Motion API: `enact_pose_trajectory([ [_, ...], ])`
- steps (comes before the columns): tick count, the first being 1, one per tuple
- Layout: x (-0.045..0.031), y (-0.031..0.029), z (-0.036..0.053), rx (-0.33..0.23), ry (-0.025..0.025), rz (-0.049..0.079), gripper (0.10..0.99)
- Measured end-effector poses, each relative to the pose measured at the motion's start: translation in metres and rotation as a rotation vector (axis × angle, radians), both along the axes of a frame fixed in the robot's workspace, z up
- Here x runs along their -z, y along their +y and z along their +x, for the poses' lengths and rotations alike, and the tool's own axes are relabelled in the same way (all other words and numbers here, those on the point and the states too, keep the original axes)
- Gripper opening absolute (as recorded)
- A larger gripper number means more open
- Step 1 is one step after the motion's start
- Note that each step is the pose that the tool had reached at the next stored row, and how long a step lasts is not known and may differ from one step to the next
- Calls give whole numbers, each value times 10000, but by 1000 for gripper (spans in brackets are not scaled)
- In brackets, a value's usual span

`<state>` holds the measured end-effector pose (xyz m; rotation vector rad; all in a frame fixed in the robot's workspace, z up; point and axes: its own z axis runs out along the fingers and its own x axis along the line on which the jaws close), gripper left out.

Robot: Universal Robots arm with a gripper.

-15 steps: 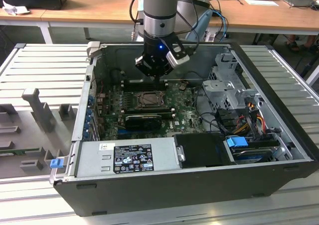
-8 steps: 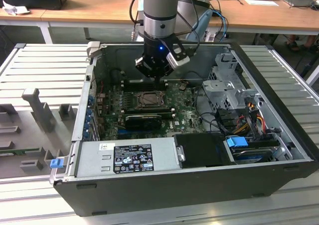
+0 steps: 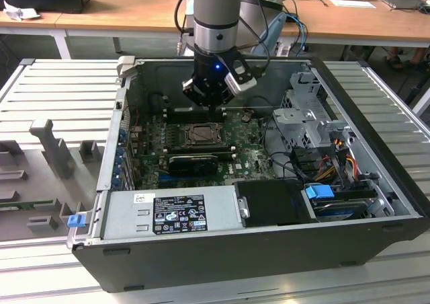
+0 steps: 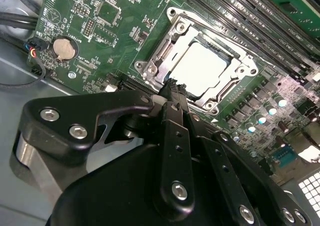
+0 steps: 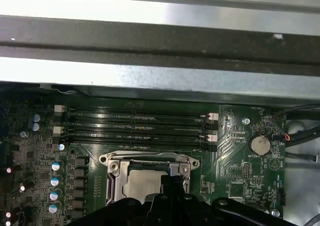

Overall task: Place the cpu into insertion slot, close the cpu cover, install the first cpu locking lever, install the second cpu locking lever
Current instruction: 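Install the second cpu locking lever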

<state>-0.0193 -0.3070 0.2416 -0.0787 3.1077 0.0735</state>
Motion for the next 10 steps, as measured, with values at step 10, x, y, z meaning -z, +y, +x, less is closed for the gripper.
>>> enact_pose_trajectory([
  [10, -58, -32, 0, 1, -1, -22, 106],
])
